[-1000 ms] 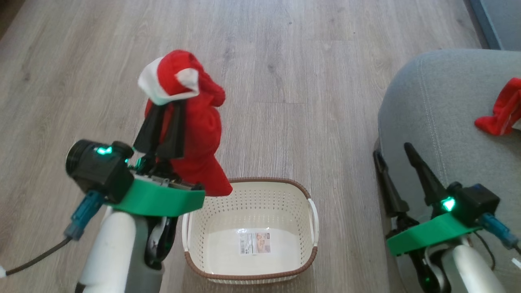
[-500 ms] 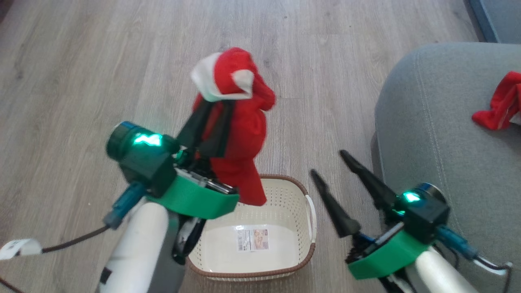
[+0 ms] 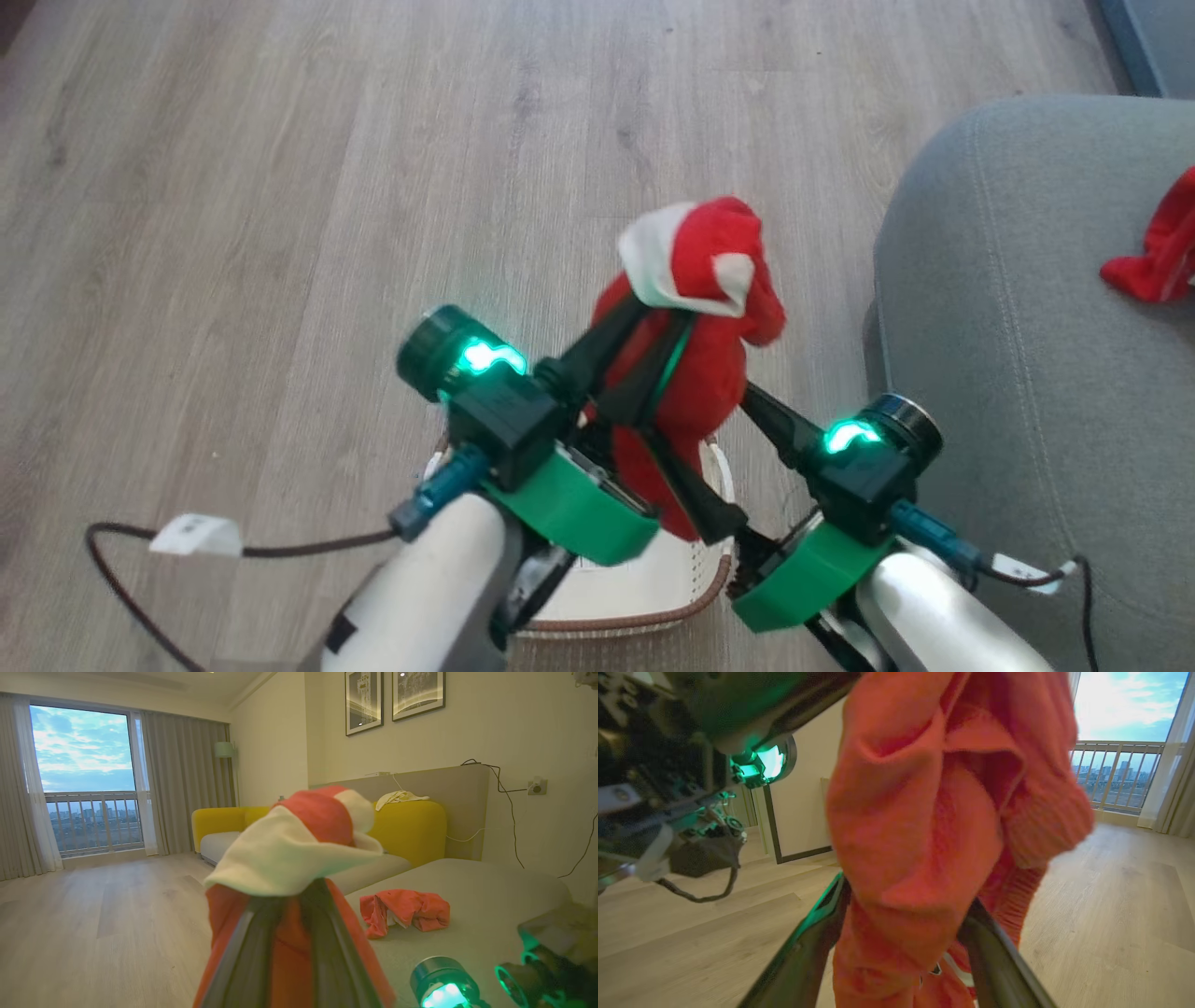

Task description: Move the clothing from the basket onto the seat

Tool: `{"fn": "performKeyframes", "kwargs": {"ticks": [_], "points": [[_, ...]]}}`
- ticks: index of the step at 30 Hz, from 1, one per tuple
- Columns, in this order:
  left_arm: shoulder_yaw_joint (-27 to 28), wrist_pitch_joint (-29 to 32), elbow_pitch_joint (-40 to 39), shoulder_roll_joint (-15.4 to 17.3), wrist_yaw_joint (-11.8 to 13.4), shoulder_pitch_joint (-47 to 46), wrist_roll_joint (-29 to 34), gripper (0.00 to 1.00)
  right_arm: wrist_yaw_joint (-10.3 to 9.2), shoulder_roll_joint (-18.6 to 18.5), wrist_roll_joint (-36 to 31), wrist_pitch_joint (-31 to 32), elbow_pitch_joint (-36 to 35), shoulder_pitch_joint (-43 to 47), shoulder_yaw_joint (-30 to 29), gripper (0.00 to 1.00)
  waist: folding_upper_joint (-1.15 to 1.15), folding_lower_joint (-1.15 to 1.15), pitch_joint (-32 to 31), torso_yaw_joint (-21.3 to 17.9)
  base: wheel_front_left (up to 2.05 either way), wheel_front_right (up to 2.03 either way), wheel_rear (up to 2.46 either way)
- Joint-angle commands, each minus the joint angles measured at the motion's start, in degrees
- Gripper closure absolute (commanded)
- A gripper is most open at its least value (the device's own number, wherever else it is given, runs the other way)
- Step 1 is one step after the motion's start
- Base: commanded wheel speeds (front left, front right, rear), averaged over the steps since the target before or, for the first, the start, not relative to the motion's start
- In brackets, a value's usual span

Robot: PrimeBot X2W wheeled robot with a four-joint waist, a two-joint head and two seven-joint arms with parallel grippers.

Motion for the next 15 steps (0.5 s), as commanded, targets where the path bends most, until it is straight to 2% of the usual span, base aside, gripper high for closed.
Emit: {"fn": "performKeyframes", "kwargs": {"ticks": [1,11,12,13,15], "points": [[1.00,-0.53,-1.64,0.31,0.44,-3.57,-0.31,1.00,-0.01,0.96,-0.69,0.02,-1.14,-2.40,0.61,0.00,0.00,0.00,0.08,0.25,0.00,0.00,0.00],[-4.26,-0.53,-1.88,0.31,2.61,-4.51,-1.31,1.00,-0.01,4.64,-3.89,0.02,4.54,-3.64,-2.82,0.00,0.00,0.00,0.19,1.10,0.00,0.00,0.00],[-4.47,-0.53,-1.91,0.31,2.71,-4.52,-1.39,1.00,-0.01,5.12,-3.40,0.02,4.98,-3.58,-3.46,0.71,0.00,0.00,0.20,1.17,0.00,0.00,0.00],[-4.60,-0.53,-1.91,0.31,2.76,-4.52,-1.41,1.00,-0.01,5.59,-2.90,0.02,5.11,-3.55,-4.27,1.00,0.00,0.00,0.25,1.22,0.00,0.00,0.00],[-4.49,-0.53,-1.70,0.31,2.90,-4.45,-1.33,1.00,-0.01,6.11,-2.28,0.02,5.22,-3.46,-5.03,1.00,0.00,0.00,0.29,1.32,0.00,0.00,0.00]]}}
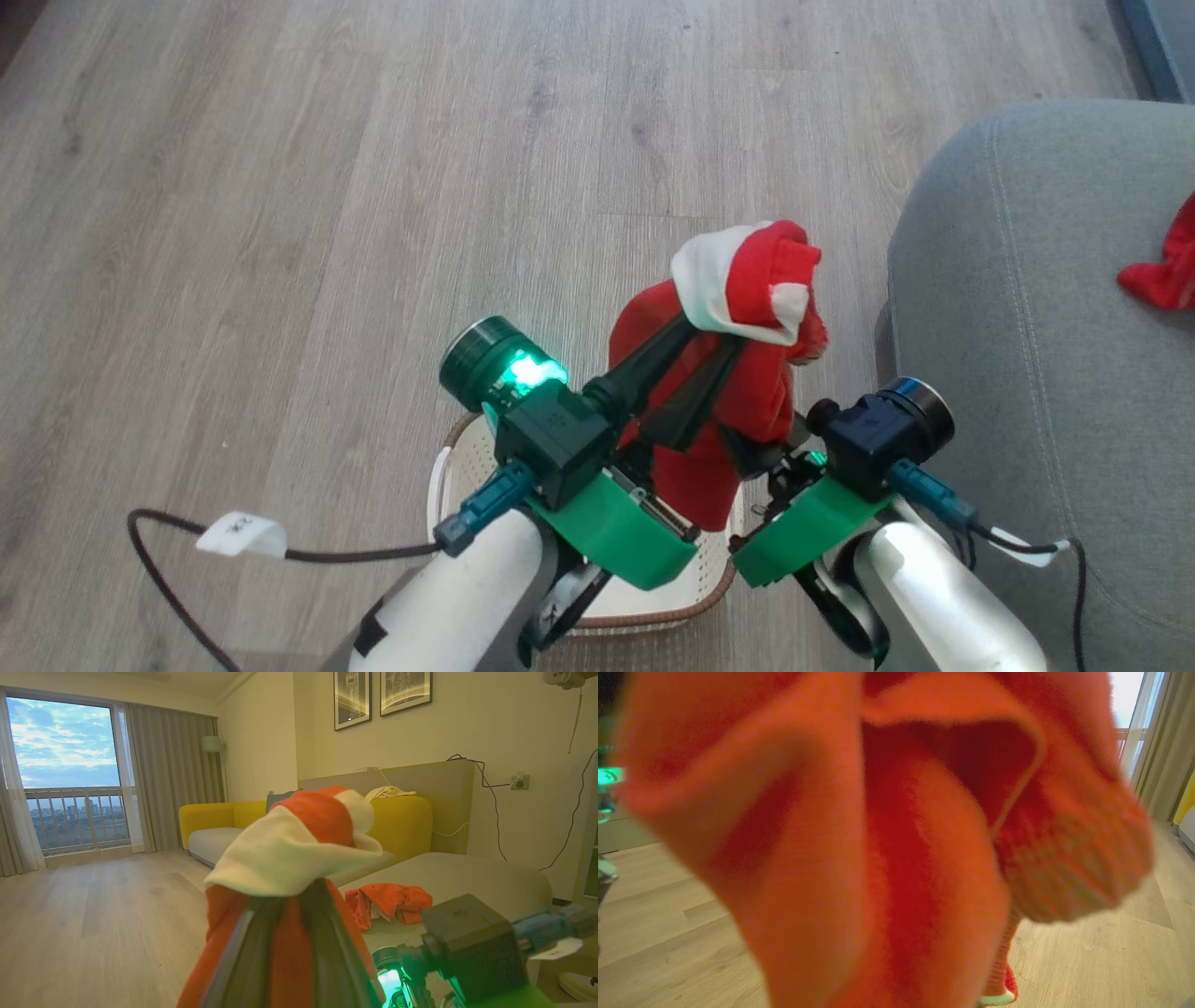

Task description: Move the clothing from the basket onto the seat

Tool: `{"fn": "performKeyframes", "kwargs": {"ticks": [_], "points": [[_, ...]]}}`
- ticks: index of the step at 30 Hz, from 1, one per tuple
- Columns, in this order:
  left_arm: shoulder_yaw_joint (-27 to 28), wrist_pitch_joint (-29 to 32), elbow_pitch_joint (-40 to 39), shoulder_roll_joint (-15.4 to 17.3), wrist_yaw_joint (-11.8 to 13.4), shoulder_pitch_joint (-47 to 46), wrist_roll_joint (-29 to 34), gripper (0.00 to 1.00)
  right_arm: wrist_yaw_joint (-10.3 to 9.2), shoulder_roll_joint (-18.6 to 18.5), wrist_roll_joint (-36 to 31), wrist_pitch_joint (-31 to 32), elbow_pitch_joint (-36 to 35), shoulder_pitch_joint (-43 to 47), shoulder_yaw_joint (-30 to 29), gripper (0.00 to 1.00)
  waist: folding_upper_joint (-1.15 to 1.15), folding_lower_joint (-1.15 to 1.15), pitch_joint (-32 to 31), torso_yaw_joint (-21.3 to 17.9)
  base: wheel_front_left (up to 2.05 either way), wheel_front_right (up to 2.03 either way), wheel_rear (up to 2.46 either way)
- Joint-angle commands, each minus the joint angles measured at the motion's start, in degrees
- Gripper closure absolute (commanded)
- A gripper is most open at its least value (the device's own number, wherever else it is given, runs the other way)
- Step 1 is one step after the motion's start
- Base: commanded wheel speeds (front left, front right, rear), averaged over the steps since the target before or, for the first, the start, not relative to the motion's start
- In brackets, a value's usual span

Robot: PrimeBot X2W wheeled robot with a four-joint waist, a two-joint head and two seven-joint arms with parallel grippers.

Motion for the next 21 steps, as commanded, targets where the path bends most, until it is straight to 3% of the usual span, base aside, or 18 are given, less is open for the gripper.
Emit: {"fn": "performKeyframes", "kwargs": {"ticks": [1,11,21], "points": [[2.23,-0.55,-1.66,0.17,0.47,-2.90,0.08,1.00,-0.01,0.89,0.27,0.01,-1.68,-1.79,0.34,1.00,0.00,0.00,0.05,0.02,0.00,0.00,0.00],[7.02,-0.55,0.64,0.17,0.58,-0.88,0.37,1.00,-0.01,1.24,1.22,0.01,-5.20,-0.95,-6.44,1.00,0.00,0.00,0.69,0.53,0.00,0.00,0.00],[5.83,-0.55,9.21,0.17,-3.84,1.65,3.55,1.00,-0.01,1.61,2.09,0.01,-8.49,-0.83,-11.67,1.00,0.00,0.00,0.80,1.92,0.00,0.00,0.00]]}}
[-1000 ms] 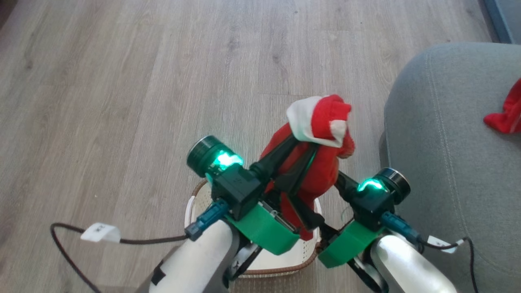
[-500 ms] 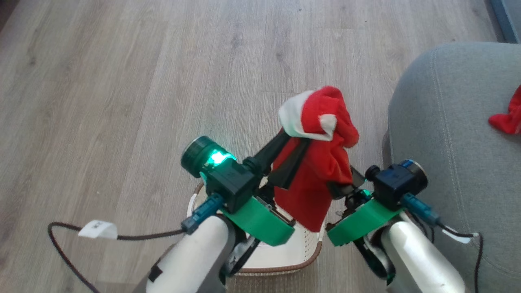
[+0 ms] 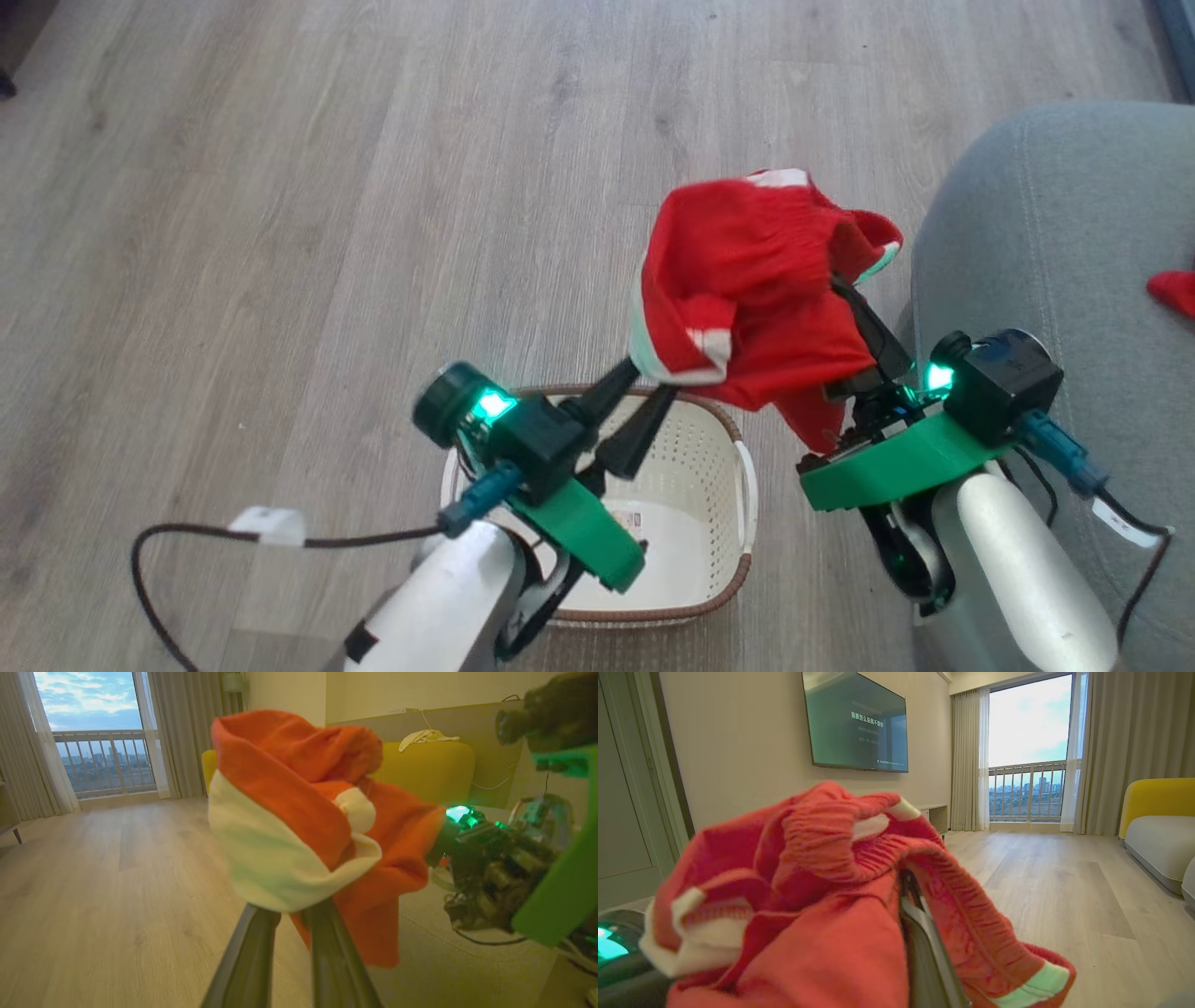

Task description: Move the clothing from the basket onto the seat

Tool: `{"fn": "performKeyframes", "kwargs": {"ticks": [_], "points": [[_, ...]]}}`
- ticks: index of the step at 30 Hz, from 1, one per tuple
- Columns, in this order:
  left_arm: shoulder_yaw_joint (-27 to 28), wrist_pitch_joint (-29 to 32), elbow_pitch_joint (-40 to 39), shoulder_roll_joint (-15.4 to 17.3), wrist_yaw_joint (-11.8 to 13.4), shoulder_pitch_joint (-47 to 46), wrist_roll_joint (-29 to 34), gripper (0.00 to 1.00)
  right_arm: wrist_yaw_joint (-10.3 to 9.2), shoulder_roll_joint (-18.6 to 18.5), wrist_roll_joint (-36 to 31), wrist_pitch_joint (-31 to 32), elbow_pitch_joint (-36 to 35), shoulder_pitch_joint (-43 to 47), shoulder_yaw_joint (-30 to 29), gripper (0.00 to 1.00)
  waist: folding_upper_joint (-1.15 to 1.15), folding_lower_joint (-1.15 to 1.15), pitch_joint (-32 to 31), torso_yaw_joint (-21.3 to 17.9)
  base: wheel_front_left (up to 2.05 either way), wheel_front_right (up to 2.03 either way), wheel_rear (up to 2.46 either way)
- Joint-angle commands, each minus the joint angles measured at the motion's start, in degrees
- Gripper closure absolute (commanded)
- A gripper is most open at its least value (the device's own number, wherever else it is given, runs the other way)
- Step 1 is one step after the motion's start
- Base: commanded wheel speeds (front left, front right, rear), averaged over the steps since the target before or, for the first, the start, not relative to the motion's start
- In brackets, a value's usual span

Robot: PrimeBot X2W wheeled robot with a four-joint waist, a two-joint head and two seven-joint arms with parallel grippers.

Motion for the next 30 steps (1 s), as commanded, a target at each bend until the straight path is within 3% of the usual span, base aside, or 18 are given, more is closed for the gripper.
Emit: {"fn": "performKeyframes", "kwargs": {"ticks": [1,11,12,13,14,30], "points": [[1.06,-0.28,0.49,0.21,-0.85,-1.30,0.85,1.00,-0.01,0.12,0.26,-0.13,-2.52,-1.09,0.10,1.00,0.00,0.00,0.02,0.25,0.00,0.00,0.00],[-1.09,-0.28,4.03,0.21,-2.38,-0.89,1.71,1.00,-0.01,-0.62,0.73,-0.13,-2.89,-1.38,0.30,1.00,0.00,0.00,0.57,0.70,0.00,0.00,0.00],[-1.08,-0.28,3.76,0.21,-2.31,-0.75,1.53,0.66,-0.01,-0.71,0.76,-0.13,-2.95,-1.40,0.30,1.00,0.00,0.00,0.65,0.68,0.00,0.00,0.00],[-1.11,-0.28,3.57,0.21,-2.23,-0.61,1.52,0.40,-0.01,-0.79,0.82,-0.13,-3.00,-1.39,0.24,1.00,0.00,0.00,0.70,0.64,0.00,0.00,0.00],[-1.13,-0.28,3.39,0.21,-2.15,-0.49,1.60,0.00,-0.01,-0.86,0.89,-0.13,-3.04,-1.38,0.14,1.00,0.00,0.00,0.79,0.59,0.00,0.00,0.00],[0.60,-0.28,3.87,0.21,-1.99,2.22,4.80,0.00,-0.01,-4.78,0.37,-0.13,-4.94,0.53,-7.67,1.00,0.00,0.00,2.15,-1.28,0.00,0.00,0.00]]}}
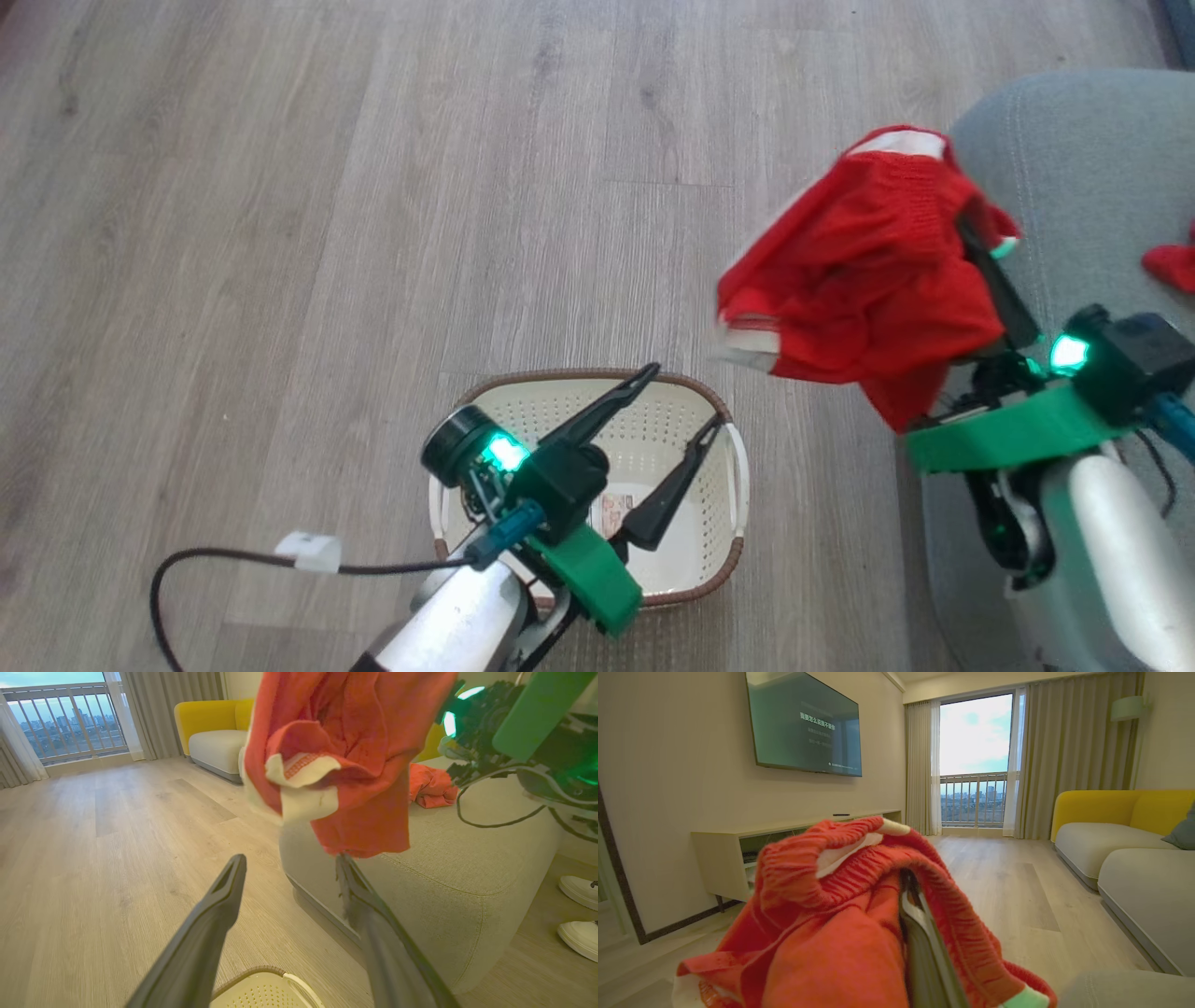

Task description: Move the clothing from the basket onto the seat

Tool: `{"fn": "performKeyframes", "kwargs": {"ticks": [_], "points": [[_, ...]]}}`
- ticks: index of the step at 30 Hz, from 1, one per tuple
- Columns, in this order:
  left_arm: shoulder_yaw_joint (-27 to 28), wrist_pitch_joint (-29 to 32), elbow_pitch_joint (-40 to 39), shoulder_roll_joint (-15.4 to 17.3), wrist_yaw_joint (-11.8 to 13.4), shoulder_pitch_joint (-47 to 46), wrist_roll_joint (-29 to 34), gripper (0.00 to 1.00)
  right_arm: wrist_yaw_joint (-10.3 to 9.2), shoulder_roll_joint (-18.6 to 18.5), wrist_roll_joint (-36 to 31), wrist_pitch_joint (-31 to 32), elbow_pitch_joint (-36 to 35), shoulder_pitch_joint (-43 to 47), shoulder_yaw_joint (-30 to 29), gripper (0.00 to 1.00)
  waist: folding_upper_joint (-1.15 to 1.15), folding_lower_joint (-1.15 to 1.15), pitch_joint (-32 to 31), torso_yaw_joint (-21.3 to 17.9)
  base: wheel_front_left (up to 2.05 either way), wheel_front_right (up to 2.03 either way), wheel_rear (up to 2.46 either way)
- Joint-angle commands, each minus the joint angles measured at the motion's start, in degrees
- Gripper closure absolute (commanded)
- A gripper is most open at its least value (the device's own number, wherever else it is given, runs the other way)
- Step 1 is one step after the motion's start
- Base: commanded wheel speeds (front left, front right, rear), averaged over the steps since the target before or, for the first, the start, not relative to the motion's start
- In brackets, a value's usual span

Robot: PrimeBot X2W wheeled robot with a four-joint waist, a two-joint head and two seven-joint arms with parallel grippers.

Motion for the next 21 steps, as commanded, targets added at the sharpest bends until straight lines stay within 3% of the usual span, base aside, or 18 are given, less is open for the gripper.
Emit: {"fn": "performKeyframes", "kwargs": {"ticks": [1,11,21], "points": [[2.37,-0.25,-1.45,0.20,0.21,-0.19,0.45,0.00,-0.01,-0.65,0.19,-0.37,-2.38,0.37,-0.28,1.00,0.00,0.00,0.07,-0.23,0.00,0.00,0.00],[3.83,-0.25,-1.66,0.20,-0.82,1.66,0.98,0.00,-0.01,-0.18,1.54,-0.37,-2.14,3.12,-5.70,1.00,0.00,0.00,0.10,-1.49,0.00,0.00,0.00],[5.18,-0.25,-4.24,0.20,-1.23,4.34,0.53,0.00,-0.01,0.74,2.75,-0.37,3.64,6.40,-8.87,1.00,0.00,0.00,-0.30,-1.97,0.00,0.00,0.00]]}}
